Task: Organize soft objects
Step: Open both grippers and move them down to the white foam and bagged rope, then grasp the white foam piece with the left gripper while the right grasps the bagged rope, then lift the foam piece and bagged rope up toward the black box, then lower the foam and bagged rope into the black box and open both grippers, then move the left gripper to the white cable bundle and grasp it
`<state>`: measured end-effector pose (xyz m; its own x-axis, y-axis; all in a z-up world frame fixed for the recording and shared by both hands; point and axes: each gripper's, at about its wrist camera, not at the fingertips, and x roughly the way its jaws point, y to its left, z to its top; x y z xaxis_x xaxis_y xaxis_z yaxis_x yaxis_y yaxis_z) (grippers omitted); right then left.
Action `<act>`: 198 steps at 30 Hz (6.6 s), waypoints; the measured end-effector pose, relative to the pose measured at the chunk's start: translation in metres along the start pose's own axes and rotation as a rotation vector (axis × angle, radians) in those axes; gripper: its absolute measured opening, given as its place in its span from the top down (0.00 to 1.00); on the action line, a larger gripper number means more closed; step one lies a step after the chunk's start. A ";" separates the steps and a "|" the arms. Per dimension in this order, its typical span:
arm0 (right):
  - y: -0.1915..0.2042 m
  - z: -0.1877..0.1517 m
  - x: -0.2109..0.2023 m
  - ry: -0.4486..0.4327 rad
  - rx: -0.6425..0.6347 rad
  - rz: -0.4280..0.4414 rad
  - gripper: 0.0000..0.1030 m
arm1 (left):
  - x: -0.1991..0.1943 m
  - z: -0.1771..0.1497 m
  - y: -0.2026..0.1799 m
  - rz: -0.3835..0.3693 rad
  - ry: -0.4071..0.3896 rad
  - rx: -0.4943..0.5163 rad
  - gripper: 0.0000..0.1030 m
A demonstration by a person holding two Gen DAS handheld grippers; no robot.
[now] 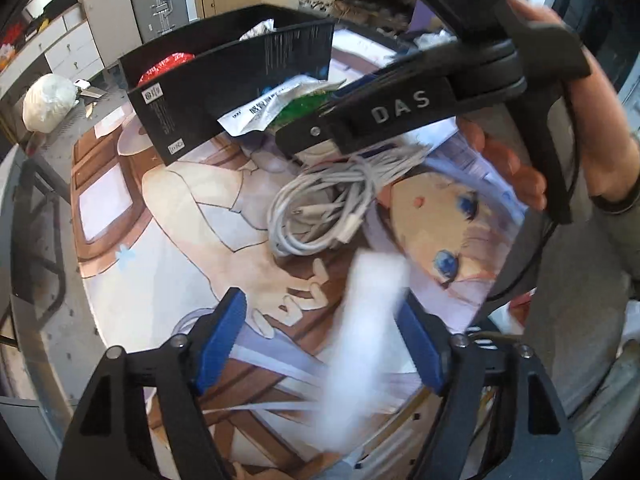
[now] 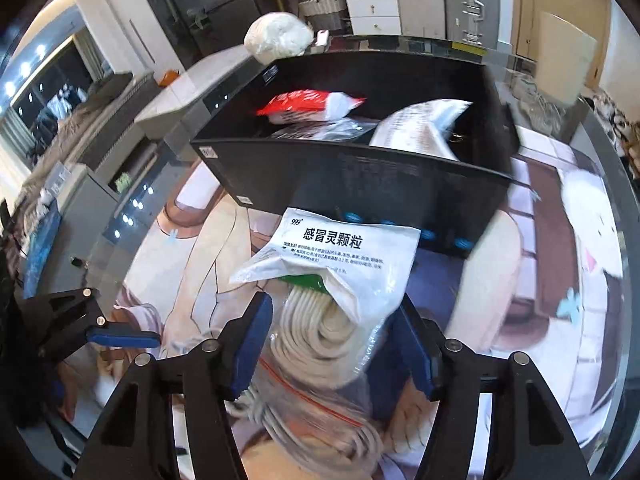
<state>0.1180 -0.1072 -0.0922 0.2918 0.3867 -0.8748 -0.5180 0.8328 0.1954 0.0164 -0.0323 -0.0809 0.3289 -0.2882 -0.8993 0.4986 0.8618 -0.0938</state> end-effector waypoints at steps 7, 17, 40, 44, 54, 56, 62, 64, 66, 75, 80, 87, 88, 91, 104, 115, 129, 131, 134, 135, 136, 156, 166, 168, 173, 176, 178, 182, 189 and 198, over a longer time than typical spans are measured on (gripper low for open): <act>-0.005 -0.001 -0.002 0.035 -0.032 -0.024 0.66 | -0.006 0.003 0.031 0.036 -0.013 -0.105 0.65; -0.060 -0.018 -0.029 0.023 0.047 -0.077 0.66 | -0.001 0.033 0.089 0.107 -0.070 -0.238 0.65; -0.040 -0.013 -0.015 0.023 -0.033 -0.153 0.63 | 0.020 0.048 0.079 0.193 -0.070 -0.198 0.64; -0.038 -0.012 -0.019 0.019 -0.030 -0.139 0.68 | 0.020 0.048 0.071 0.175 -0.068 -0.174 0.64; -0.028 -0.011 -0.044 -0.096 -0.041 -0.132 0.68 | 0.006 0.052 0.066 0.199 -0.127 -0.160 0.65; -0.022 -0.010 -0.061 -0.177 -0.065 -0.138 0.68 | -0.012 0.054 0.063 0.264 -0.206 -0.139 0.65; -0.007 -0.011 -0.110 -0.445 -0.100 -0.122 0.68 | -0.072 0.054 0.046 0.346 -0.522 -0.071 0.65; -0.001 -0.015 -0.124 -0.540 -0.113 -0.134 0.68 | -0.087 0.050 0.041 0.370 -0.616 -0.063 0.65; 0.003 -0.021 -0.138 -0.633 -0.123 -0.144 0.68 | -0.101 0.045 0.036 0.394 -0.712 -0.054 0.65; 0.015 -0.044 -0.179 -0.881 -0.151 -0.224 0.68 | -0.124 0.033 0.032 0.353 -0.837 0.005 0.65; 0.019 -0.044 -0.180 -0.876 -0.150 -0.217 0.68 | -0.126 0.031 0.028 0.351 -0.841 -0.008 0.65; 0.017 -0.041 -0.177 -0.874 -0.155 -0.207 0.68 | -0.134 0.029 0.020 0.376 -0.894 -0.009 0.65; 0.017 -0.040 -0.177 -0.871 -0.155 -0.205 0.68 | -0.135 0.029 0.019 0.386 -0.899 -0.008 0.65; 0.019 -0.037 -0.177 -0.870 -0.160 -0.201 0.68 | -0.137 0.030 0.019 0.375 -0.908 -0.019 0.65; 0.027 0.018 -0.162 -0.867 -0.159 -0.183 0.68 | -0.131 0.071 0.041 0.319 -0.926 -0.107 0.65; 0.016 0.074 -0.143 -0.856 -0.090 -0.196 0.68 | -0.112 0.119 0.083 0.306 -0.945 -0.265 0.65; 0.004 0.087 -0.137 -0.805 -0.080 -0.167 0.68 | -0.099 0.124 0.087 0.323 -0.885 -0.260 0.65; 0.001 0.090 -0.133 -0.785 -0.066 -0.161 0.68 | -0.096 0.124 0.090 0.305 -0.869 -0.273 0.65; -0.006 0.096 -0.126 -0.747 -0.045 -0.136 0.68 | -0.091 0.126 0.095 0.285 -0.833 -0.285 0.65; -0.008 0.097 -0.124 -0.737 -0.036 -0.130 0.68 | -0.089 0.127 0.095 0.279 -0.823 -0.288 0.65; -0.009 0.098 -0.122 -0.727 -0.033 -0.128 0.68 | -0.087 0.128 0.096 0.277 -0.813 -0.292 0.65; -0.035 0.112 -0.062 -0.450 0.021 -0.151 0.68 | -0.037 0.142 0.105 0.237 -0.528 -0.329 0.65; -0.048 0.109 -0.033 -0.327 0.053 -0.145 0.68 | -0.014 0.144 0.106 0.209 -0.408 -0.332 0.65; -0.052 0.108 -0.027 -0.304 0.060 -0.140 0.68 | -0.013 0.144 0.106 0.204 -0.397 -0.331 0.65; -0.057 0.108 -0.020 -0.269 0.071 -0.145 0.68 | -0.001 0.145 0.104 0.176 -0.331 -0.323 0.65; -0.058 0.108 -0.015 -0.256 0.067 -0.148 0.68 | 0.004 0.145 0.101 0.180 -0.312 -0.312 0.64; -0.057 0.106 -0.013 -0.252 0.066 -0.152 0.68 | 0.007 0.144 0.100 0.185 -0.299 -0.305 0.64; -0.054 0.104 -0.014 -0.256 0.062 -0.154 0.61 | 0.008 0.144 0.099 0.199 -0.289 -0.299 0.63; -0.054 0.098 -0.021 -0.262 0.066 -0.148 0.54 | 0.006 0.141 0.095 0.229 -0.280 -0.290 0.45; -0.052 0.092 -0.027 -0.240 0.073 -0.123 0.52 | 0.000 0.138 0.094 0.215 -0.263 -0.296 0.45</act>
<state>0.2108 -0.1245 -0.0381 0.5357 0.3562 -0.7656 -0.4103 0.9022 0.1327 0.1744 -0.0092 -0.0310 0.6117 -0.1524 -0.7763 0.1579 0.9851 -0.0689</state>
